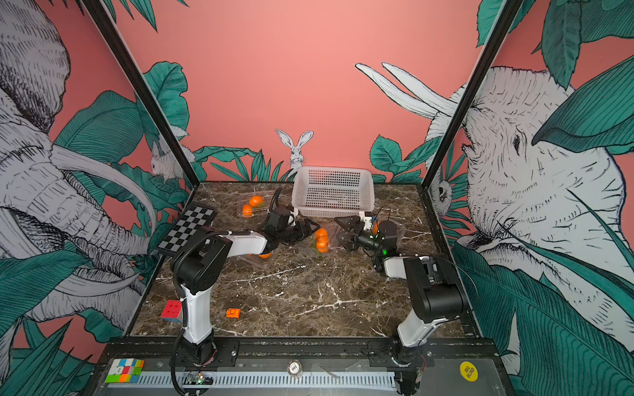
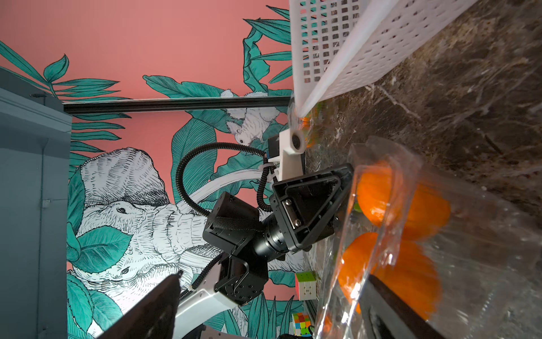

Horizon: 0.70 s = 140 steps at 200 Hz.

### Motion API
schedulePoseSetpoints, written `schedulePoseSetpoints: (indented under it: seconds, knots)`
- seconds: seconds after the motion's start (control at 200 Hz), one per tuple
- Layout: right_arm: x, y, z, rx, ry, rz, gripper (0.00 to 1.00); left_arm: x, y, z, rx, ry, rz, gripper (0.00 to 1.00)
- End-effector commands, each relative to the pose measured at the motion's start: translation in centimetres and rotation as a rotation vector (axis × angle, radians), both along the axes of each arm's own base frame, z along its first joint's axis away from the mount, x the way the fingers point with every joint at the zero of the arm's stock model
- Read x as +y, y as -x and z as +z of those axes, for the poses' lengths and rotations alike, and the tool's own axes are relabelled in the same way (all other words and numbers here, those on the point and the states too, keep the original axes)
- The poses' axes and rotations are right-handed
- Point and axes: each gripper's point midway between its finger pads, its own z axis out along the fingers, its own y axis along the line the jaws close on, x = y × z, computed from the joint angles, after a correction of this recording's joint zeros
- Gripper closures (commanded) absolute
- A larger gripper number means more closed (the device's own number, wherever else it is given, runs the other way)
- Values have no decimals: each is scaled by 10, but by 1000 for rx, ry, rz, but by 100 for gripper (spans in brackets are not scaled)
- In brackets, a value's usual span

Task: Take oranges out of containers
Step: Open the packing box at the center of the board.

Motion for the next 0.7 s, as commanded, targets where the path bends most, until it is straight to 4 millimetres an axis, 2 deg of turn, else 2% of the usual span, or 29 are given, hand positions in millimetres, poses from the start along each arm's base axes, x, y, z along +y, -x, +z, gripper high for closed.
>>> schedulePoseSetpoints:
  seconds: [0.0, 0.555, 0.695]
  knots:
    - [-4, -1, 21, -86, -7, 0, 7, 4, 24, -18, 53, -66, -41, 9]
    - [-20, -9, -1, 0, -15, -33, 3, 9, 28, -24, 57, -97, -45, 11]
    - [-19, -7, 0, -21, -13, -7, 2, 10, 29, -25, 56, -103, -47, 11]
